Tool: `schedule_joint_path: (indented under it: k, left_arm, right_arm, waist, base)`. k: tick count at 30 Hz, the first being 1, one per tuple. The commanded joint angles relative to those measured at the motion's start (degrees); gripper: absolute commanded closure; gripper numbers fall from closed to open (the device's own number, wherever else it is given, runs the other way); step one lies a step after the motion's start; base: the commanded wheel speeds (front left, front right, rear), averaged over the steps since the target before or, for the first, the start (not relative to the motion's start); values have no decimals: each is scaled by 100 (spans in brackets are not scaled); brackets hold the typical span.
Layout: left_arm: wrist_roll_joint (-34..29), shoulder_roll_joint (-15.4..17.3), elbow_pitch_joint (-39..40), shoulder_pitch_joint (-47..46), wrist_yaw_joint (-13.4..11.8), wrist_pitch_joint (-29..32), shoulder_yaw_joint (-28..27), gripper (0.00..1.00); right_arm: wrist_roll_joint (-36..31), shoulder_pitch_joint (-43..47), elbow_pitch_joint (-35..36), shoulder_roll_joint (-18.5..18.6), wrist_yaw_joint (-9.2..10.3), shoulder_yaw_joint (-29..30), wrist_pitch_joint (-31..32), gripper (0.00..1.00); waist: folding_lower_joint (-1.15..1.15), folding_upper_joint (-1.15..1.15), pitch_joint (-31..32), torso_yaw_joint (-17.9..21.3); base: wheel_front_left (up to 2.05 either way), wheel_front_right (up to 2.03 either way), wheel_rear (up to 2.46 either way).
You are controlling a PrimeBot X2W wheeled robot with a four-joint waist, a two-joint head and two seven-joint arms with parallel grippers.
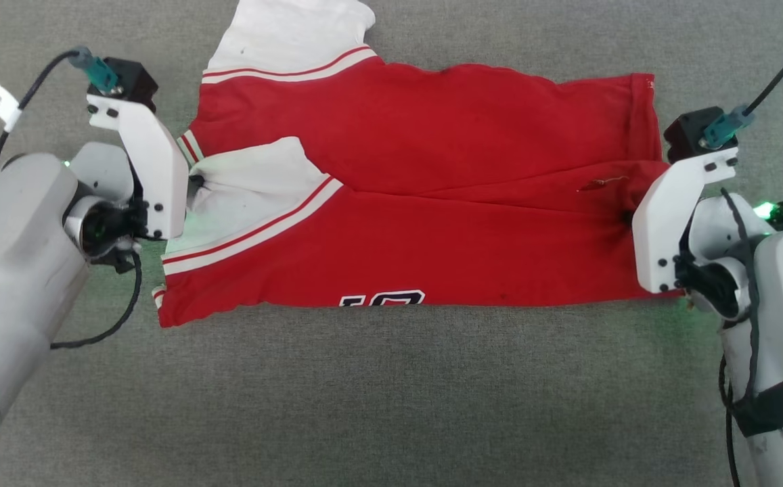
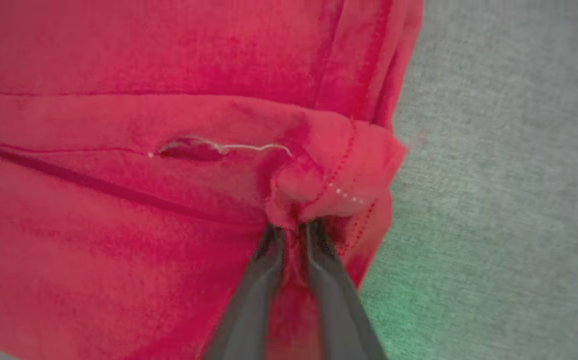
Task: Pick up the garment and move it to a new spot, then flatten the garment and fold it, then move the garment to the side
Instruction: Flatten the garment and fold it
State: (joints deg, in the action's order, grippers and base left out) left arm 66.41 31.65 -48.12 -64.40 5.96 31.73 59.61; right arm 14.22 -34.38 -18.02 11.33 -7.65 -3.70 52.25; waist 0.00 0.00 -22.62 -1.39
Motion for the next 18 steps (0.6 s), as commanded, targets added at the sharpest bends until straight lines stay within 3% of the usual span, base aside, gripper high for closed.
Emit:
schedule_joint_path:
  k: [1,12,18]
  left_arm:
    - [-31,-19,-76,-49,17,-49,9,0]
    - [26,230,260,-61,99,50,52,0]
    - [198,593,986,316,-179,272,50,0]
  right_arm:
    - [-20,129,-165,4,29,-16,18,0]
    - [76,611,873,-93,17,470,-535,0]
    - [-55,1106,1614,-361,17,936,-1019,0]
  waist:
    - [0,0,41,-15]
    - [0,0,472,-112]
    - [0,0,656,-140]
  base:
    - [0,0,0]
    - [0,0,0]
    - [0,0,0]
